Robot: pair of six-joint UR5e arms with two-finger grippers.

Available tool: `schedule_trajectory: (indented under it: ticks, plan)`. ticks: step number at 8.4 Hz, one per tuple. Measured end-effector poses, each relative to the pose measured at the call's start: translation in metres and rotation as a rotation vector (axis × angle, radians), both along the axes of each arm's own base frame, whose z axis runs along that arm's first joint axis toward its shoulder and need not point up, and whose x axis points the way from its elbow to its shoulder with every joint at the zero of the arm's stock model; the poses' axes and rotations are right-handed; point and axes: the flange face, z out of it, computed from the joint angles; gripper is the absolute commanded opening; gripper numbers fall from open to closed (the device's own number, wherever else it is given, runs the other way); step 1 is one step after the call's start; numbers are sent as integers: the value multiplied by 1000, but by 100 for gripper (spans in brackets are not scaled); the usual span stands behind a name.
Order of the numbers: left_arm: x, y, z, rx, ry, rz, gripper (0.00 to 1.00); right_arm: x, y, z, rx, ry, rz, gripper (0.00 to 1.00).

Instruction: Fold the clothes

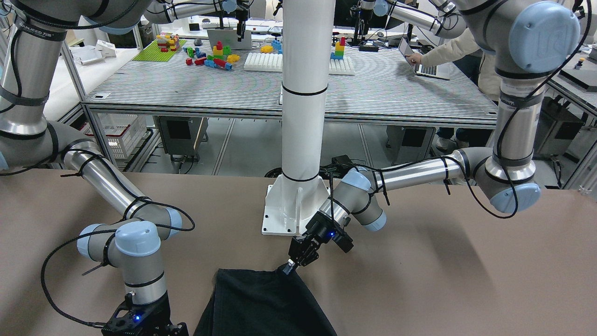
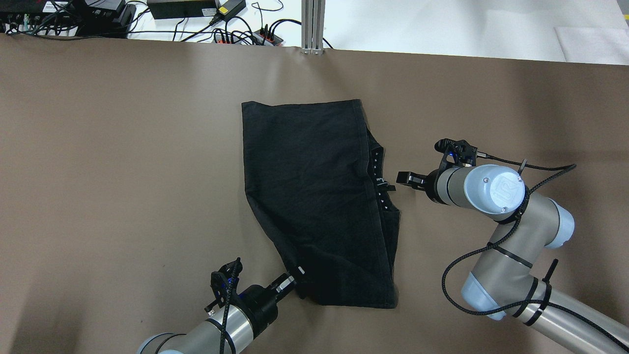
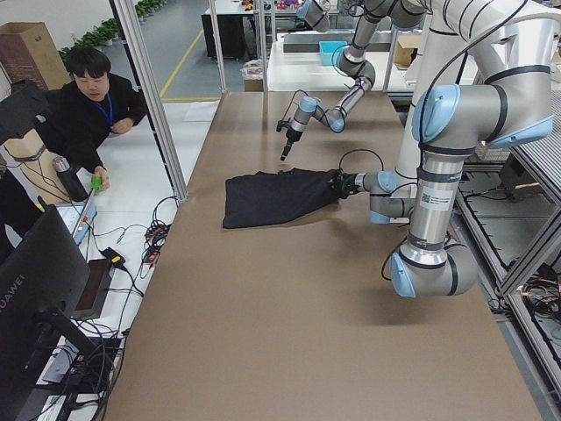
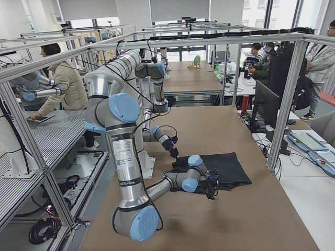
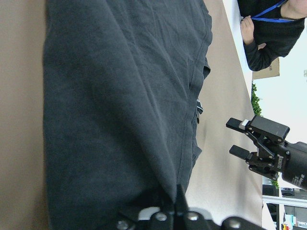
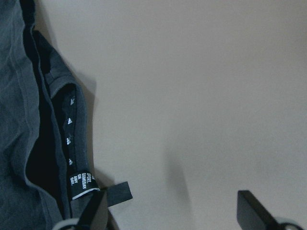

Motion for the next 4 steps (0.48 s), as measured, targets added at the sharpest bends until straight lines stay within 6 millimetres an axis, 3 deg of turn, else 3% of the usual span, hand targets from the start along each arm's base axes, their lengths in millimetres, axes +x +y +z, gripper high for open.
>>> schedule_trajectory:
  ticks: [4]
  plan:
    - [6,-2,10,-3,-24,-1,0,-1,-1,1,5,6,-4,95]
